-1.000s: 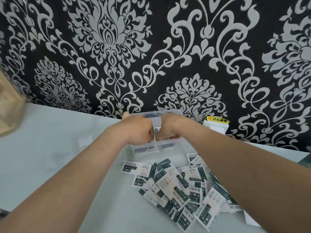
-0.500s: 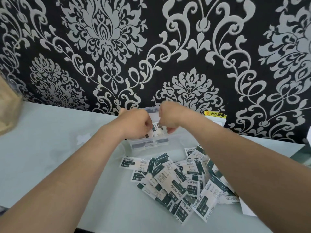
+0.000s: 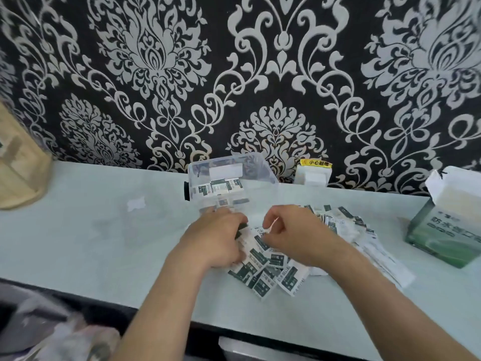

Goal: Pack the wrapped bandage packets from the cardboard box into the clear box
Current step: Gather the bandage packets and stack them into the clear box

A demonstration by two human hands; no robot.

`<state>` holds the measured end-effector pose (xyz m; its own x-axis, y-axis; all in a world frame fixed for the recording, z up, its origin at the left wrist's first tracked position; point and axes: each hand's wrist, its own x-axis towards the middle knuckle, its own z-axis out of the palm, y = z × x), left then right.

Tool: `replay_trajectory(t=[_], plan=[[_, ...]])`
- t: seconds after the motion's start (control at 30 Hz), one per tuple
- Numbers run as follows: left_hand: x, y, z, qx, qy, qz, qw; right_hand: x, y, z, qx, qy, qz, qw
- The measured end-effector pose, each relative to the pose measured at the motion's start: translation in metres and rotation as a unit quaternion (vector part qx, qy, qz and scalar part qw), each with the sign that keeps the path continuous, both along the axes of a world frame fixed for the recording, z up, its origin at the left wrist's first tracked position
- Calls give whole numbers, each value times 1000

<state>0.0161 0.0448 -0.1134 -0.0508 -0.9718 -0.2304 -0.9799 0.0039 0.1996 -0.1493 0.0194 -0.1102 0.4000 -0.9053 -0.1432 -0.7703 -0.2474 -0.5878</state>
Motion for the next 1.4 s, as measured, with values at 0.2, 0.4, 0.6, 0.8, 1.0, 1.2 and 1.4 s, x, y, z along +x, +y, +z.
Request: replay_trajectory(t=[0.2, 0.4, 0.6, 0.8, 1.0, 1.2, 1.4], plan=[[2, -7, -17, -27, 52, 21, 998, 22, 9, -21, -63, 74, 59, 993], [1, -14, -25, -84, 145, 78, 983, 27, 5, -31, -75, 95, 30, 992], [6, -13, -26, -144, 277, 115, 943, 25, -1, -31, -76, 5, -39, 996], [3, -8, -18, -183, 339, 115, 916, 11, -10, -27, -81, -52, -51, 994], [-6, -6, -13, -199, 441, 124, 866, -1, -10, -18, -43, -90, 27, 995], [9, -2, -12, -172, 381, 115, 901, -7, -11, -11, -57, -140, -24, 988], [20, 5, -12, -20, 85, 60, 994, -17, -18, -11, -74, -116, -55, 989]])
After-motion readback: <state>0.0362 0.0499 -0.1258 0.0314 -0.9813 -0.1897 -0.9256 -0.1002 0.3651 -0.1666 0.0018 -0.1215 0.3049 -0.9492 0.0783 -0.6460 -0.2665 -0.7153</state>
